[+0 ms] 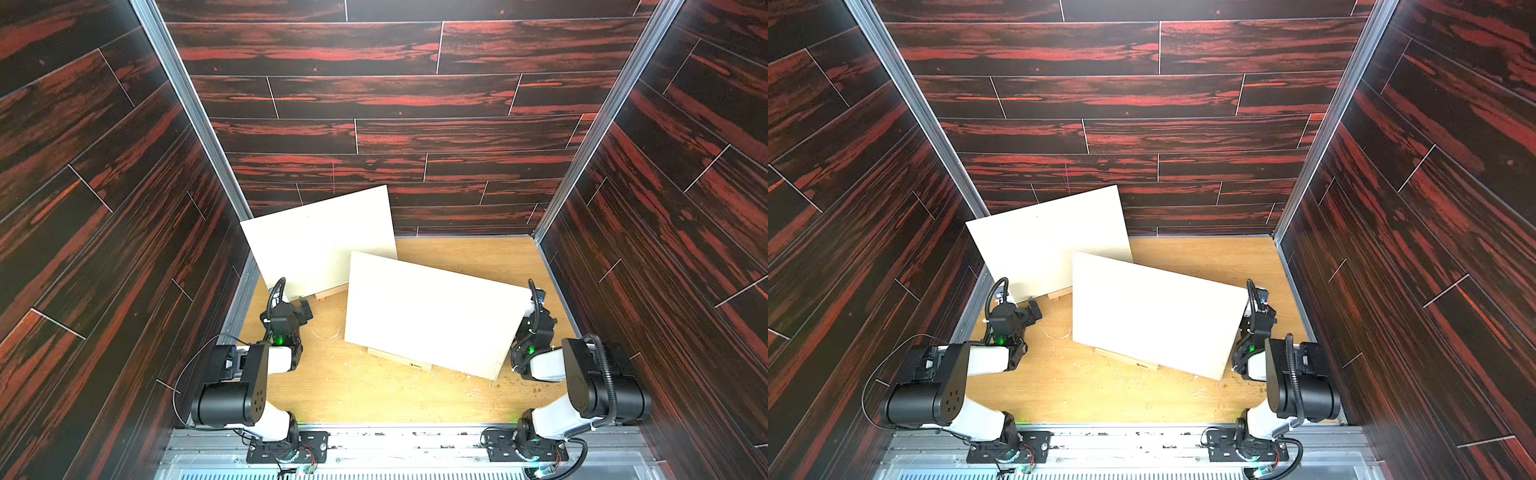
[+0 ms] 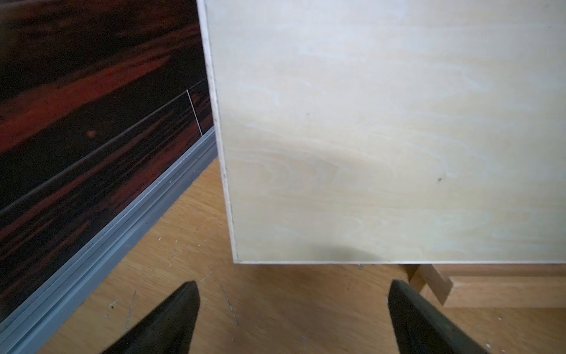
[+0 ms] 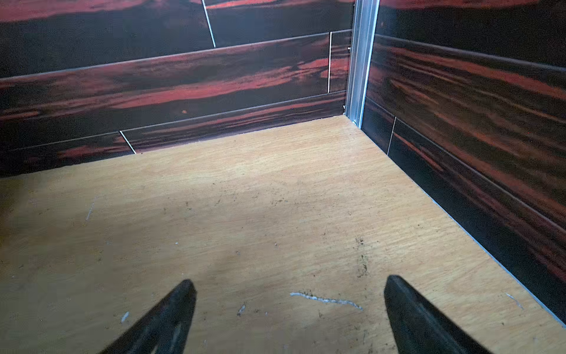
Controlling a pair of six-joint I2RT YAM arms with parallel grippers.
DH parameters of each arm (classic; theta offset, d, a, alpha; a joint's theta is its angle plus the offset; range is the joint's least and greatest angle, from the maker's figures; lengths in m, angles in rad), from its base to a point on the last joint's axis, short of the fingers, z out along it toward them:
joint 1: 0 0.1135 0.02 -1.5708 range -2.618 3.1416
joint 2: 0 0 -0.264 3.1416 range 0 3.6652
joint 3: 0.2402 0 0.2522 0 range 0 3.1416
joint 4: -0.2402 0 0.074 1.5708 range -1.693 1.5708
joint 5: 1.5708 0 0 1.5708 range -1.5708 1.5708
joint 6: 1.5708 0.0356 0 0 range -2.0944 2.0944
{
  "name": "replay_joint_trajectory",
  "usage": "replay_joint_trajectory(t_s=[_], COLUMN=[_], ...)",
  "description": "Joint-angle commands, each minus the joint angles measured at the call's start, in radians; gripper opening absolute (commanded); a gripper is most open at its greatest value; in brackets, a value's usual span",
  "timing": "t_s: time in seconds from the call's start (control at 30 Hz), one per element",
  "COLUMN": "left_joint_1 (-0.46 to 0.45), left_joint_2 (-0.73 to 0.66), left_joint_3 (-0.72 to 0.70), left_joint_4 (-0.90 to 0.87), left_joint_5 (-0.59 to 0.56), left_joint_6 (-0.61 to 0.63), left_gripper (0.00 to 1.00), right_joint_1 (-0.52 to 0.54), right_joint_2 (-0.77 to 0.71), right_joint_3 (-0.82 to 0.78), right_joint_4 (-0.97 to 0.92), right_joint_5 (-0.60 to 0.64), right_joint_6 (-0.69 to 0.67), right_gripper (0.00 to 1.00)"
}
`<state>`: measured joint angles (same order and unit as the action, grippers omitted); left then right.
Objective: Disassemble the easel
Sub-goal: Adjust the drawing board at the center of the board.
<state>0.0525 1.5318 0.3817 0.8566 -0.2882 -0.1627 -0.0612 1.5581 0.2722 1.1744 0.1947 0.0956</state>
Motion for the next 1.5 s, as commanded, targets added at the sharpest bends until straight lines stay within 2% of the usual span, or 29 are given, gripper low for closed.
replay_joint_trajectory(t_s=[0.0, 0.57, 0.67, 0.73, 0.8, 0.87, 0.97, 1.17, 1.3, 1.47], left_joint_1=[0.002, 0.001, 0.001, 0.002, 0.001, 0.001, 0.001, 0.001, 0.001, 0.001], left_joint_2=[-0.001, -0.003, -0.007, -0.057, -0.094, -0.101, -0.115, -0.141, -0.166, -0.198], left_joint_3=[0.019, 0.017, 0.040, 0.120, 0.230, 0.286, 0.321, 0.394, 0.433, 0.490], left_joint_4=[-0.003, -0.002, 0.003, -0.194, -0.450, -0.552, -0.614, -0.760, -0.850, -0.972], left_joint_5=[0.004, 0.003, 0.008, 0.011, 0.007, 0.033, 0.060, 0.105, 0.138, 0.200], left_joint_6=[0.014, 0.014, 0.033, 0.025, 0.014, 0.023, 0.009, -0.033, -0.043, -0.037], left_gripper=[1.00, 1.00, 1.00, 1.00, 1.00, 1.00, 1.00, 0.99, 0.99, 0.97], right_joint_1=[0.004, 0.004, 0.002, 0.016, 0.018, 0.017, 0.016, -0.012, -0.107, -0.221], right_joint_2=[0.012, 0.011, -0.047, -0.086, -0.166, -0.222, -0.274, -0.304, -0.367, -0.433], right_joint_3=[0.018, 0.017, 0.014, 0.007, 0.050, 0.107, 0.233, 0.546, 0.687, 0.817], right_joint_4=[0.018, 0.018, -0.039, -0.045, -0.201, -0.337, -0.590, -1.171, -1.465, -1.753], right_joint_5=[-0.004, -0.005, 0.060, 0.099, 0.137, 0.156, 0.187, 0.242, 0.131, -0.128], right_joint_6=[-0.005, -0.005, 0.025, 0.012, 0.029, 0.031, 0.044, 0.160, 0.220, 0.240], right_gripper=[0.99, 0.99, 0.99, 0.99, 0.99, 0.99, 0.99, 0.99, 0.99, 0.99])
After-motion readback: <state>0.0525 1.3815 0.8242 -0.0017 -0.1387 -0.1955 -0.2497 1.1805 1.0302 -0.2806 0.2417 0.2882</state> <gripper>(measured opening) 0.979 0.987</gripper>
